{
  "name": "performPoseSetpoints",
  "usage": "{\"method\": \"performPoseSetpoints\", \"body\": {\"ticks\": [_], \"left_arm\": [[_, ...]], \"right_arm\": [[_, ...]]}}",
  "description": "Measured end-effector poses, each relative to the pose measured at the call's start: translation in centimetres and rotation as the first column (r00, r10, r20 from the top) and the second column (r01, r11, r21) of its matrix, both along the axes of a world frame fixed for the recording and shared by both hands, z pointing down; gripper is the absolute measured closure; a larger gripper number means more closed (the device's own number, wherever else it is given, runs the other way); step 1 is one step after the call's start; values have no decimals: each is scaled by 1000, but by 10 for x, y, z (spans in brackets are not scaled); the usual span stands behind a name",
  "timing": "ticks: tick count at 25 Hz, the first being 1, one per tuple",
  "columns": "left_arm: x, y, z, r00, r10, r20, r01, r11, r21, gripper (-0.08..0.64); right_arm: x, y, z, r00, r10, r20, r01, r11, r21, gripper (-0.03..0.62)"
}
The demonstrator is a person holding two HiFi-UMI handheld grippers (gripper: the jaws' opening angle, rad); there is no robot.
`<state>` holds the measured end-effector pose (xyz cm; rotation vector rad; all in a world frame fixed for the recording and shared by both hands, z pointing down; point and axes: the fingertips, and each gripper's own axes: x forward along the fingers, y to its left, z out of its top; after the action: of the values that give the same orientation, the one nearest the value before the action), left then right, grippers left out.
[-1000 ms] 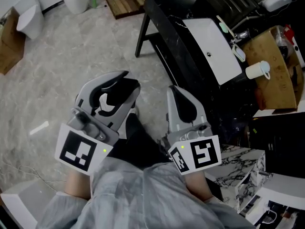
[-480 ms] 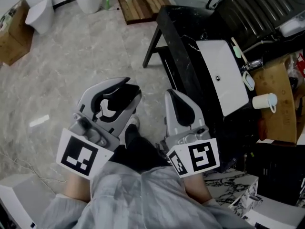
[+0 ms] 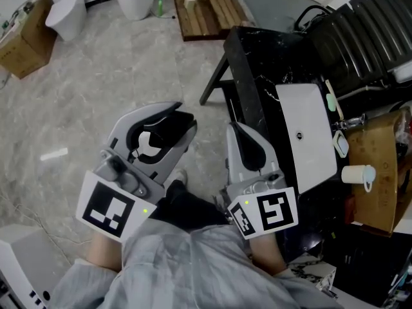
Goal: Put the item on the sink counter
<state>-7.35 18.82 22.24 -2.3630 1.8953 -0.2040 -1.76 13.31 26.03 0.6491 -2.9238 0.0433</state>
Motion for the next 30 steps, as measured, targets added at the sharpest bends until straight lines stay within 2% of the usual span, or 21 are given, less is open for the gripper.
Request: {"method": "performPoseSetpoints", "body": {"ticks": [7,15,21,30], "left_arm": [[-19,-33,-2,999,-34,-2,34,999,1,437],[-29,-63,0,997,-73,-11,73,997,-8,439],[-25,-78,-5,998,-65,6,65,998,-7,439],[-14,-89,-11,999,-29,-15,29,1000,9,439]], "right_arm": [[-21,-35,-8,999,-36,12,36,999,20,595],[-26,-66,-5,998,-37,44,36,999,16,595],[-23,-81,-6,998,-29,54,28,1000,14,595],[-6,-89,-13,998,14,68,-16,1000,25,595]]}}
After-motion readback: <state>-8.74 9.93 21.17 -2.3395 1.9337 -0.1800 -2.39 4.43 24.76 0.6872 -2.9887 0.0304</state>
